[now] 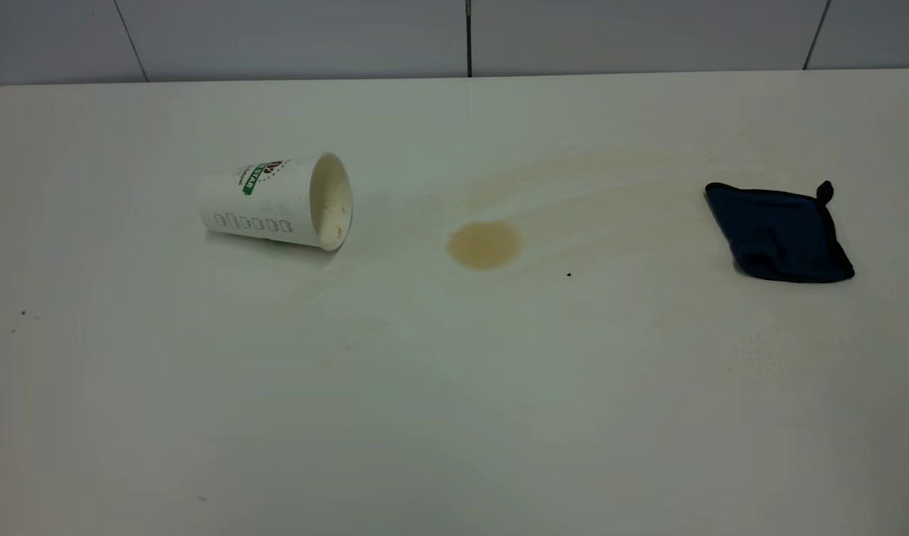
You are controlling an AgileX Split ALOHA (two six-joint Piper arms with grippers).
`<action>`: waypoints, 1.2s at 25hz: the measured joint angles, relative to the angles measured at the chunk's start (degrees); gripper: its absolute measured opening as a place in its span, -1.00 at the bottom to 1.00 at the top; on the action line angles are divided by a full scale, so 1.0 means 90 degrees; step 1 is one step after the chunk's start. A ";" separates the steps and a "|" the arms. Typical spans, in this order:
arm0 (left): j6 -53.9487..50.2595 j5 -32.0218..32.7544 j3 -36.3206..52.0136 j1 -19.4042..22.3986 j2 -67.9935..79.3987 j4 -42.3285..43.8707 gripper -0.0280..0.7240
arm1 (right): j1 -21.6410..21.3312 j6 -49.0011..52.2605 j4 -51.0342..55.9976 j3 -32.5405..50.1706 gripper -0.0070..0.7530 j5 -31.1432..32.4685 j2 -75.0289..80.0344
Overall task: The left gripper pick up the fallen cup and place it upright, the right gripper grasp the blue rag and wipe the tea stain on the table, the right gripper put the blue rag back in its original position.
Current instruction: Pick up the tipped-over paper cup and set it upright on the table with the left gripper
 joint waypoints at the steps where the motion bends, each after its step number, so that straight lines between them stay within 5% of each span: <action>1: 0.0000 0.0000 0.0000 0.0000 0.0000 0.0000 -0.19 | 0.0000 0.0000 0.0000 0.0000 0.56 0.0000 0.0000; 30: 0.0527 0.0002 -0.0325 0.0000 0.0566 0.0000 -0.19 | 0.0000 0.0000 0.0000 0.0000 0.56 0.0000 0.0000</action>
